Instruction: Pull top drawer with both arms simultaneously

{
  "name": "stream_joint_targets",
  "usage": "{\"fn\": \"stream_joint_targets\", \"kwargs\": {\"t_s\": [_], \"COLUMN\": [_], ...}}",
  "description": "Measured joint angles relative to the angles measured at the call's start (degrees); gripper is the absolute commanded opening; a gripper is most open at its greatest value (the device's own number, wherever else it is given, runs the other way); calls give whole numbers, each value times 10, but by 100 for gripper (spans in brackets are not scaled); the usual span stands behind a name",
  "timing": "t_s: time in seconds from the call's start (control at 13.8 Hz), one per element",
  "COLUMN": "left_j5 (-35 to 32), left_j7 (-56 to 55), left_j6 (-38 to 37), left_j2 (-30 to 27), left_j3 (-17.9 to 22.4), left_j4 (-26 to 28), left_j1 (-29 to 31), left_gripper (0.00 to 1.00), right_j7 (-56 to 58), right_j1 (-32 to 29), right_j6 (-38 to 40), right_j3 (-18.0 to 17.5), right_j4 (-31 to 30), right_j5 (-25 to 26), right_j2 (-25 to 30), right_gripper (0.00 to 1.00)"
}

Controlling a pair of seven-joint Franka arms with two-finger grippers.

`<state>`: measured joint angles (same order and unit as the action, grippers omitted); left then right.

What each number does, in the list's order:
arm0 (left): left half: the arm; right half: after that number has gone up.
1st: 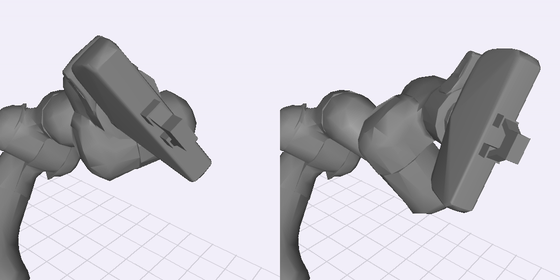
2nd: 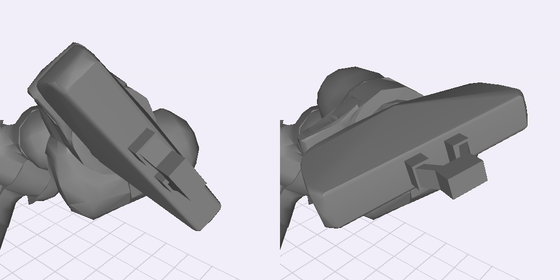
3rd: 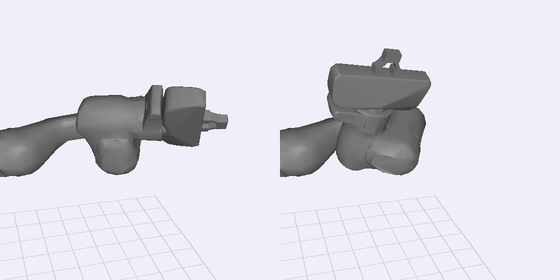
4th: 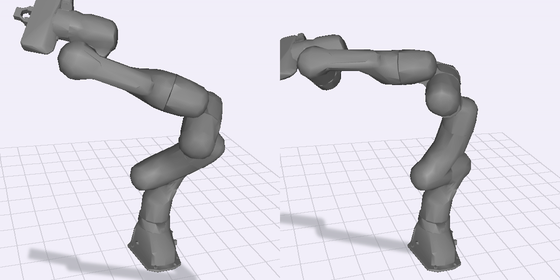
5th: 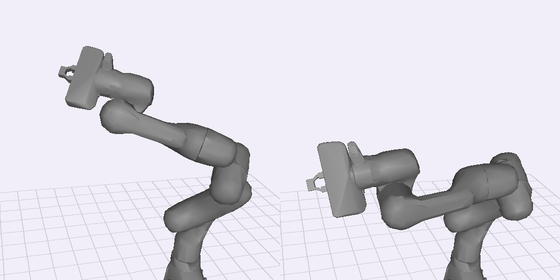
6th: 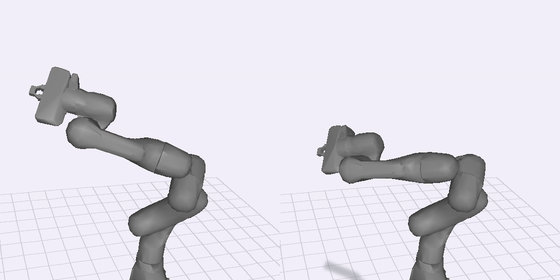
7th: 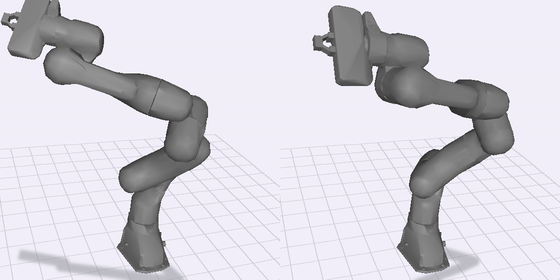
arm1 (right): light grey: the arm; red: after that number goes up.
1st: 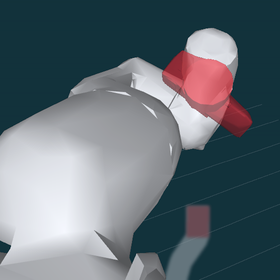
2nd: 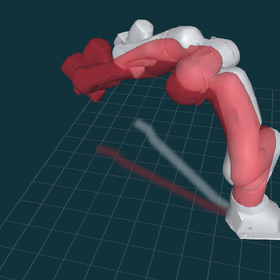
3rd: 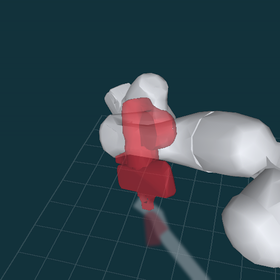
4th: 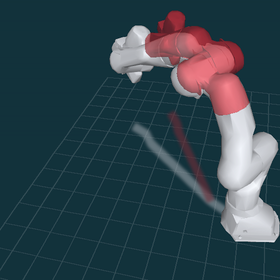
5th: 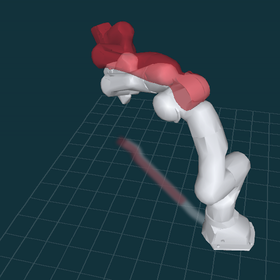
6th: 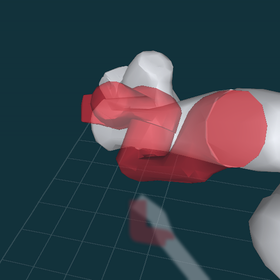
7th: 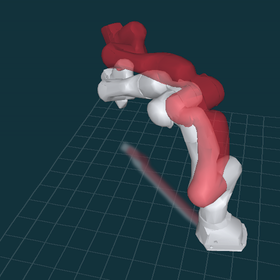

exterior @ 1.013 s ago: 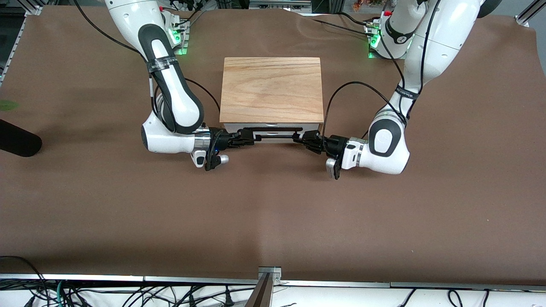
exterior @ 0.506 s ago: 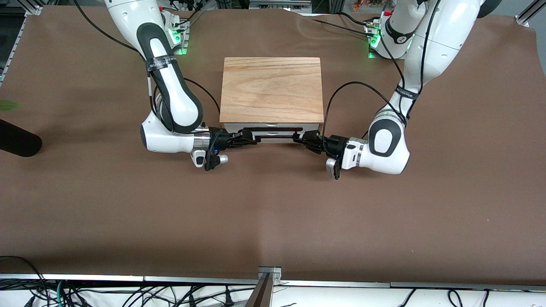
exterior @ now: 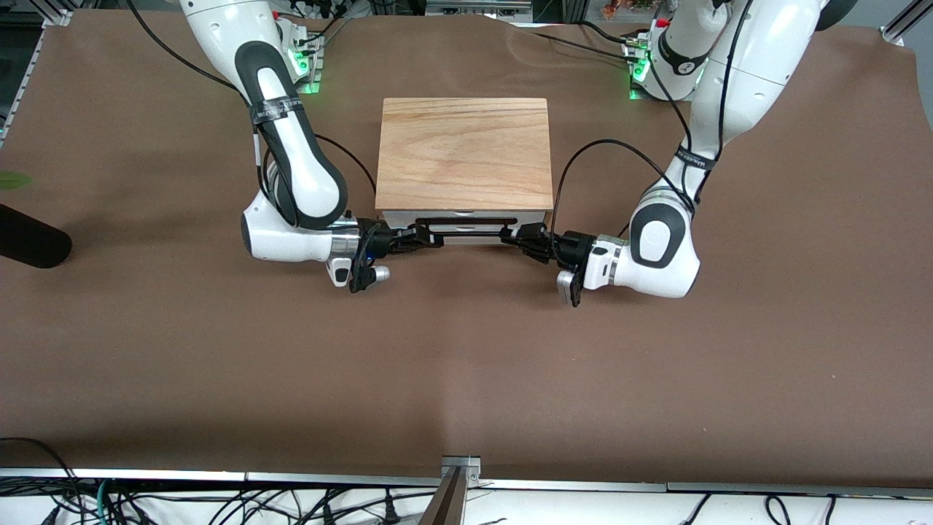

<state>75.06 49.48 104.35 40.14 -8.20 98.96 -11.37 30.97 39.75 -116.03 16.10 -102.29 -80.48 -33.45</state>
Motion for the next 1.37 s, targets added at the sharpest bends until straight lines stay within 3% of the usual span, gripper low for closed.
{"fn": "stream_joint_targets", "kwargs": {"t_s": [0.14, 0.29, 0.51, 0.8, 1.37], "left_j5": [0, 0, 0, 0, 1], "left_j7": [0, 0, 0, 0, 0], "left_j6": [0, 0, 0, 0, 1], "left_j2": [0, 0, 0, 0, 0], "left_j3": [0, 0, 0, 0, 0], "left_j4": [0, 0, 0, 0, 0], "left_j1": [0, 0, 0, 0, 0], "left_gripper": [9, 9, 9, 9, 10], "right_j7": [0, 0, 0, 0, 8], "right_j1": [0, 0, -1, 0, -1], "right_j6": [0, 1, 2, 7, 7], "right_j3": [0, 2, 4, 4, 3], "right_j4": [0, 0, 0, -7, -39], "right_j5": [0, 0, 0, 0, -6], "right_j2": [0, 0, 1, 2, 26], "right_gripper": [44, 57, 58, 47, 0]}}
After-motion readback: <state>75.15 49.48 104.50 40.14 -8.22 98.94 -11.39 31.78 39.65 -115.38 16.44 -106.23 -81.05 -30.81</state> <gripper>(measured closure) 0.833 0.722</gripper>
